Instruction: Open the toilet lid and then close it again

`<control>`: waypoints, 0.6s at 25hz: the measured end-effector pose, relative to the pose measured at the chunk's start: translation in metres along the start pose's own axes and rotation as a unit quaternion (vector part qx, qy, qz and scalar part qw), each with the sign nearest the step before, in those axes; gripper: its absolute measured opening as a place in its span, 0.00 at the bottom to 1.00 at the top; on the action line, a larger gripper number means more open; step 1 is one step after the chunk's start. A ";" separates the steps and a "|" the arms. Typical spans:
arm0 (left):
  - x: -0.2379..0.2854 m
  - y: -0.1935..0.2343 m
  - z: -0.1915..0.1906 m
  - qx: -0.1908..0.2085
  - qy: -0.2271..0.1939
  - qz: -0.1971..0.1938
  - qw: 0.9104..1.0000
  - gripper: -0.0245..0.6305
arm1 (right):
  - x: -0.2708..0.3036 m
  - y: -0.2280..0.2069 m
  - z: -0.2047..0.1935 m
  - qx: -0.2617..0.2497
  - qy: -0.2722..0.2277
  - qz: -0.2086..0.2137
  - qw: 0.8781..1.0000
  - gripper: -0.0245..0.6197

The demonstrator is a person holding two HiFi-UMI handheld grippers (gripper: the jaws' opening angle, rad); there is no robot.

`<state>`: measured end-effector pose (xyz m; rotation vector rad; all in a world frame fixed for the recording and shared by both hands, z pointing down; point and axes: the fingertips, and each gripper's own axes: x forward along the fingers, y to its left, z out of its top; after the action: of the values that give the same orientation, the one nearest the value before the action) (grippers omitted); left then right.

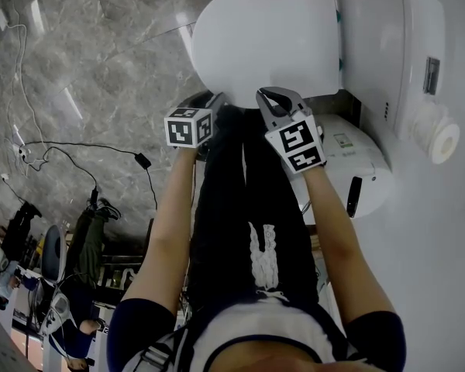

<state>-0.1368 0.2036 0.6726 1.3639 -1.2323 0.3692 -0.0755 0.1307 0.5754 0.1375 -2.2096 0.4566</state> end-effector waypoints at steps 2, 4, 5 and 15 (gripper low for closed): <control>0.003 0.002 -0.001 0.000 0.003 0.001 1.000 0.21 | 0.001 -0.001 -0.002 0.000 0.000 0.000 1.000 0.07; 0.007 0.005 -0.002 0.000 0.007 0.002 1.000 0.22 | 0.002 -0.006 -0.002 0.004 -0.001 -0.004 1.000 0.06; 0.008 0.006 -0.002 0.000 0.008 0.002 1.000 0.22 | 0.002 -0.008 -0.002 0.007 -0.003 -0.007 1.000 0.06; 0.025 0.020 -0.010 -0.005 0.017 0.007 1.000 0.22 | 0.004 -0.020 -0.014 0.014 -0.009 -0.019 1.000 0.06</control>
<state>-0.1382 0.2066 0.7061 1.3357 -1.2138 0.3946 -0.0630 0.1180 0.5922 0.1989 -2.2158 0.4684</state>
